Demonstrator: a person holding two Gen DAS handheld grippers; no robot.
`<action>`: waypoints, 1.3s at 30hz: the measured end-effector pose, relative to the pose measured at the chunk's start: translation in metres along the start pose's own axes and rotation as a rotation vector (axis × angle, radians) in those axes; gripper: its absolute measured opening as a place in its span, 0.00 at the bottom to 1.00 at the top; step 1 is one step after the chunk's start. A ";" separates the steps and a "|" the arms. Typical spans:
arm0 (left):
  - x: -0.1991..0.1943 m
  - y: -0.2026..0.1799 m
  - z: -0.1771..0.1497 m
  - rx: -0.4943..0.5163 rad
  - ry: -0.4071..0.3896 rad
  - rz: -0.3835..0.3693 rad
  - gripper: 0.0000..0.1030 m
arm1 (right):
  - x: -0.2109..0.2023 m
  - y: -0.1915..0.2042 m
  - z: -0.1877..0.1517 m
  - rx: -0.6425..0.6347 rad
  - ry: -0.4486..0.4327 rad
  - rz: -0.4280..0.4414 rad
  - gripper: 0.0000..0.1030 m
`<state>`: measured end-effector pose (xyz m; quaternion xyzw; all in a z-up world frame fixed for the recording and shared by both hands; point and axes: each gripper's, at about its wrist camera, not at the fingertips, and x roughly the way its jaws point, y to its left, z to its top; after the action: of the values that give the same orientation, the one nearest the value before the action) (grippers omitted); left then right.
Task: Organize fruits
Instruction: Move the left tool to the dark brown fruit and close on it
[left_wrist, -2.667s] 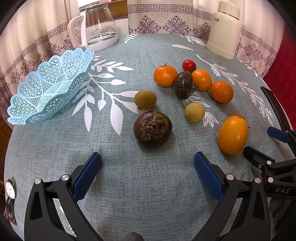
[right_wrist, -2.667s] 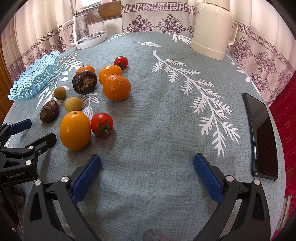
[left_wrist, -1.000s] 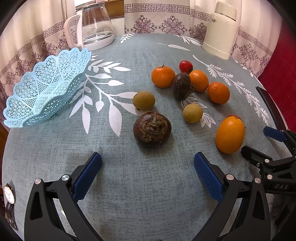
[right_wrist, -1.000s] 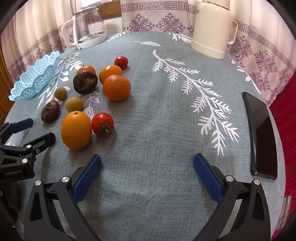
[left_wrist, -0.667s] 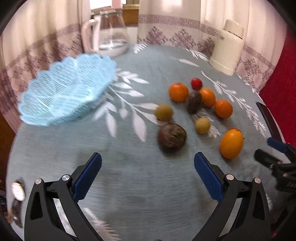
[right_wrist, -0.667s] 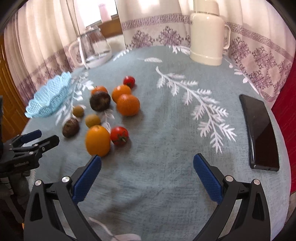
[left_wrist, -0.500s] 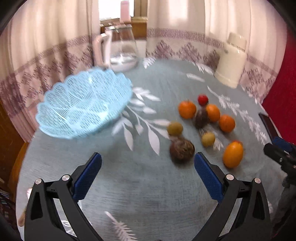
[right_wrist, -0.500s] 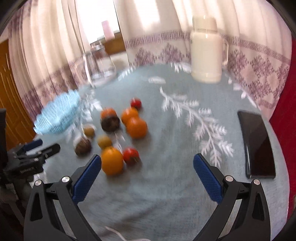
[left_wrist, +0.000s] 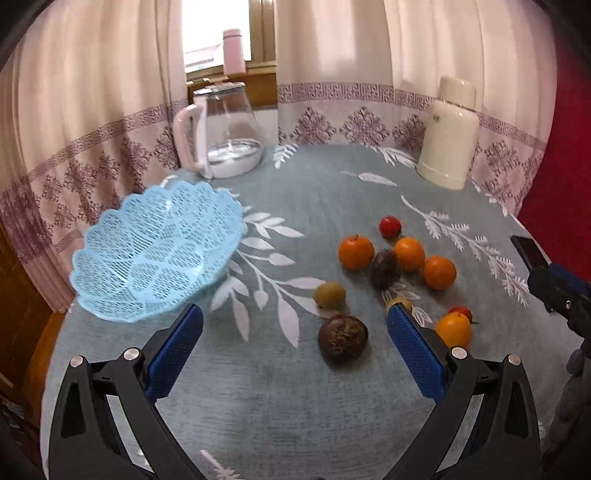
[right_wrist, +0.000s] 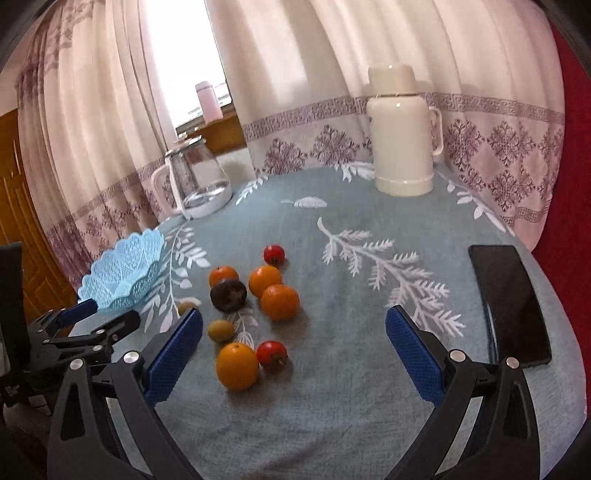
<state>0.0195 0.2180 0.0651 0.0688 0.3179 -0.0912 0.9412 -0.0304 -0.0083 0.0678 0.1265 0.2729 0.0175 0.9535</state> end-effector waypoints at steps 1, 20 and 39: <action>0.004 -0.003 -0.002 0.002 0.010 -0.009 0.98 | 0.001 0.001 -0.003 -0.007 0.012 0.004 0.95; 0.057 -0.024 -0.014 -0.002 0.158 -0.135 0.74 | 0.022 0.007 -0.023 -0.012 0.111 0.041 0.94; 0.055 -0.014 -0.018 -0.069 0.136 -0.180 0.42 | 0.060 0.009 0.006 -0.041 0.169 -0.022 0.91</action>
<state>0.0490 0.2006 0.0165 0.0136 0.3890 -0.1597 0.9072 0.0246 0.0052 0.0439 0.1023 0.3533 0.0234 0.9296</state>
